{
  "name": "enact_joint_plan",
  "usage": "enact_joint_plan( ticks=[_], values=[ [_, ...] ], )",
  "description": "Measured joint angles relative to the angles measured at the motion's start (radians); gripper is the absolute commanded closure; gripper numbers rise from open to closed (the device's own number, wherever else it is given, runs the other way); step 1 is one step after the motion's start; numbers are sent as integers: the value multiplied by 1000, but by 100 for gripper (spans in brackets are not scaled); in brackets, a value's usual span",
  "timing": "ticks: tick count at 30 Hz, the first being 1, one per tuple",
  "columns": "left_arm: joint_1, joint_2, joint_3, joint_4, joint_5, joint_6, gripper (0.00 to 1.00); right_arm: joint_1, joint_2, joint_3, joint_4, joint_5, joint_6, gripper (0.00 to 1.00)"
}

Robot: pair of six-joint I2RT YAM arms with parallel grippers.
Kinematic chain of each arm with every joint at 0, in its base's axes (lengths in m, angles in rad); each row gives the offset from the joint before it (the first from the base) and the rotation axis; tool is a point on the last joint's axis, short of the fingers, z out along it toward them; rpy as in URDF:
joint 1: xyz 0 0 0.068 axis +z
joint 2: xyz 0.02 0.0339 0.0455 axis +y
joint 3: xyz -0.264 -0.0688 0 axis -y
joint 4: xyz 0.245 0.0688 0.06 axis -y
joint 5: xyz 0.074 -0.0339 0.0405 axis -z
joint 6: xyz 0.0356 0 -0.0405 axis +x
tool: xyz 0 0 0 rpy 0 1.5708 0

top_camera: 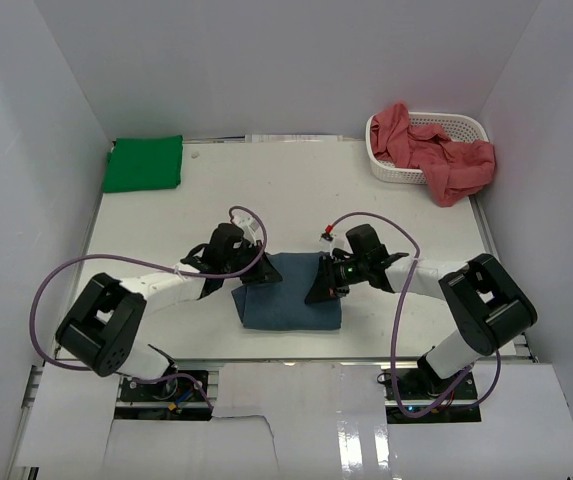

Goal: Fold and stack the t-shirts
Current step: Fold the long partially folded tshirt into a neat square

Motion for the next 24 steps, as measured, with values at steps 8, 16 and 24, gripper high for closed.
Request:
enact_joint_plan(
  ticks=[8,16,24],
  values=[
    [0,141,52,22,2,32,100,15,7,-40,94,-11,28,89],
    [44,204,66,54,0,40,100,22,32,-118,89,28,15,88],
    [196,191,4,88,27,33,100,21,32,-134,114,29,6,88]
  ],
)
